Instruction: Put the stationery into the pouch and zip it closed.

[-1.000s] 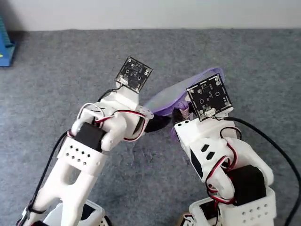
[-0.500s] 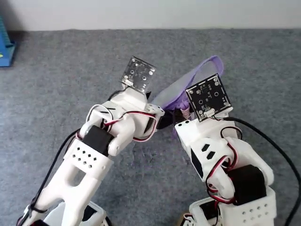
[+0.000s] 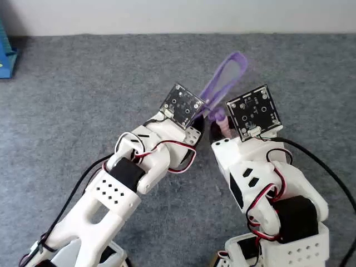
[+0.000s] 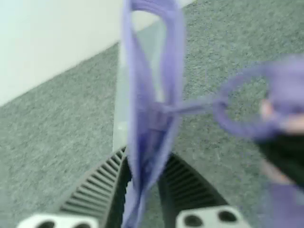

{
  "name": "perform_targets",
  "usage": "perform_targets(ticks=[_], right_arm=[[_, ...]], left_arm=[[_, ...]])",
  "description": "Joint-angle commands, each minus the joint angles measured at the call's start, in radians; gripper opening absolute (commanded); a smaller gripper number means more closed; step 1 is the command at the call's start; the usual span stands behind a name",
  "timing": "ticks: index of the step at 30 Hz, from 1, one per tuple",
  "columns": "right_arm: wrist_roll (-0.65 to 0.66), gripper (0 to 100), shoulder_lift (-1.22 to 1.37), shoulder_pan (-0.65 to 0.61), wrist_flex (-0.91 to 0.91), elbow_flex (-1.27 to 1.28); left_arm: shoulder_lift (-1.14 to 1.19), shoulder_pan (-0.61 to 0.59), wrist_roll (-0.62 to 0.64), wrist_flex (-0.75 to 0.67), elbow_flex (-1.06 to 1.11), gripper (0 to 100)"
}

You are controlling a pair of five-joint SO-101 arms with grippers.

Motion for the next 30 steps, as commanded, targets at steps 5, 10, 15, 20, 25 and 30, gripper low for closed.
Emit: perform_targets(ticks=[5,10,15,20,25,30], right_arm=[[0.006,0.7,0.081,0.13,-0.179,-0.066],[0.006,0.7,0.186,0.219,-0.312,-0.066],[0.006,0.7,0.3,0.292,-0.429,-0.066],[0.015,0.7,0.417,0.338,-0.544,-0.068],[0.048,0.7,0.544,0.384,-0.644,-0.068],[0.049,0.7,0.667,0.435,-0.668,-0.121]], left_arm=[[-0.058,0.002,-0.026,0.069,-0.015,1],[-0.166,0.0,-0.026,0.173,-0.007,1],[-0.265,0.0,-0.026,0.279,-0.007,1],[-0.344,-0.003,-0.028,0.37,-0.005,1],[-0.453,-0.005,-0.028,0.387,0.074,1],[-0.574,-0.005,-0.028,0.387,0.163,1]])
